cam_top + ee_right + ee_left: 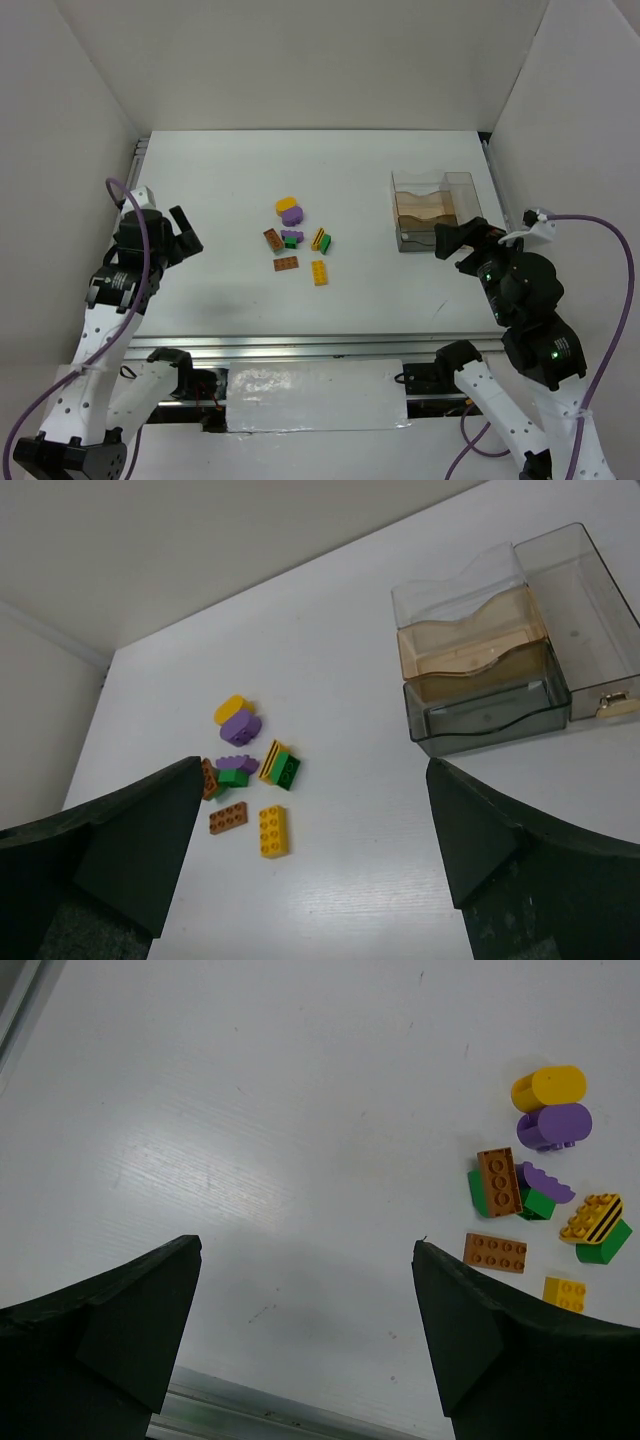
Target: Sort the legos into containers by color
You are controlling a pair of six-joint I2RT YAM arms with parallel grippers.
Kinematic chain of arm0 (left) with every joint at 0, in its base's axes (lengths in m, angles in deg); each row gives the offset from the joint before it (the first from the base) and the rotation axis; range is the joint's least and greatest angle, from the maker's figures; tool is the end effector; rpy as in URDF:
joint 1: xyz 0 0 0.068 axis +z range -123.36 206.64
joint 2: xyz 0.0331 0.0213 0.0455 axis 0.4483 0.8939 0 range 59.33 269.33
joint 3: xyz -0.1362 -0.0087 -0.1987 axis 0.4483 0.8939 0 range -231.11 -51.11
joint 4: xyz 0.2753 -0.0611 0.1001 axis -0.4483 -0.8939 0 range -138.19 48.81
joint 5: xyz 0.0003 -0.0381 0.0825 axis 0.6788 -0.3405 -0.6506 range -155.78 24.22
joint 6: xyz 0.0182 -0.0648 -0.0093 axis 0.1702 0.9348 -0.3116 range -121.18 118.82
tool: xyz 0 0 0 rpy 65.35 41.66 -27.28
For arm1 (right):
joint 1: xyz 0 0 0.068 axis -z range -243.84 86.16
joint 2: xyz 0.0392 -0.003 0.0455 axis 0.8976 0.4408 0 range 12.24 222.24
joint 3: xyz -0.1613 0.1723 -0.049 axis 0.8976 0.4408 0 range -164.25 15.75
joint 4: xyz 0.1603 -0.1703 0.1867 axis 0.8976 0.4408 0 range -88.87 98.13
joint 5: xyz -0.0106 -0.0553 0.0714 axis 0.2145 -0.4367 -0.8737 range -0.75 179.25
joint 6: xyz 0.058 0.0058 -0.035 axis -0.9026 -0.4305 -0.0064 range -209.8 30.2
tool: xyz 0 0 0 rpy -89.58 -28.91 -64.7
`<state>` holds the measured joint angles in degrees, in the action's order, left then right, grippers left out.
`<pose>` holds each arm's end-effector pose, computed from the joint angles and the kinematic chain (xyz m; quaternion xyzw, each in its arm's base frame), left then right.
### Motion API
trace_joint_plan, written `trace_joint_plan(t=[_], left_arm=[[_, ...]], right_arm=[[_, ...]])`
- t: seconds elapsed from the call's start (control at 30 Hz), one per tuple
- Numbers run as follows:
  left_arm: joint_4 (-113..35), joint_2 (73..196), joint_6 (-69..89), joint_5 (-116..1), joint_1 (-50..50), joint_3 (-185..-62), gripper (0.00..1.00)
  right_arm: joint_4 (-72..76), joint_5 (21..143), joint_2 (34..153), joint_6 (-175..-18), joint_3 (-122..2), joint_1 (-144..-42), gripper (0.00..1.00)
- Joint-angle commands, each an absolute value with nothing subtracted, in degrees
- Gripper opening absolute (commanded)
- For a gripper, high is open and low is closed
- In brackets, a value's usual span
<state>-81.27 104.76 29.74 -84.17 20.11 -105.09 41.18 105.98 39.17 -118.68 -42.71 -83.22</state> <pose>0.2384 -0.0100 0.3140 -0.2583 0.8255 -0.0227 0.5013 0.1472 0.0350 0.3995 0.1568 0.7392 0.1633 0.6343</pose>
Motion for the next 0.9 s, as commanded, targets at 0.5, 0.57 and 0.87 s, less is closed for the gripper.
trace_joint_plan(t=[0.5,0.57,0.87], left_arm=[[-80.1,106.6,30.8,-80.9,23.2,-105.4,0.98],[-80.0,106.6,30.9,-80.8,23.4,-105.3,0.98],[-79.7,107.6,30.3,-78.6,23.6,-105.2,0.96]], right_arm=[[29.2,105.7,63.5,-124.4,-41.7,-106.4,1.00],[29.5,109.4,73.7,-125.1,-43.6,-108.7,1.00],[28.2,112.0,105.0,-126.6,-53.5,-113.3,0.96]])
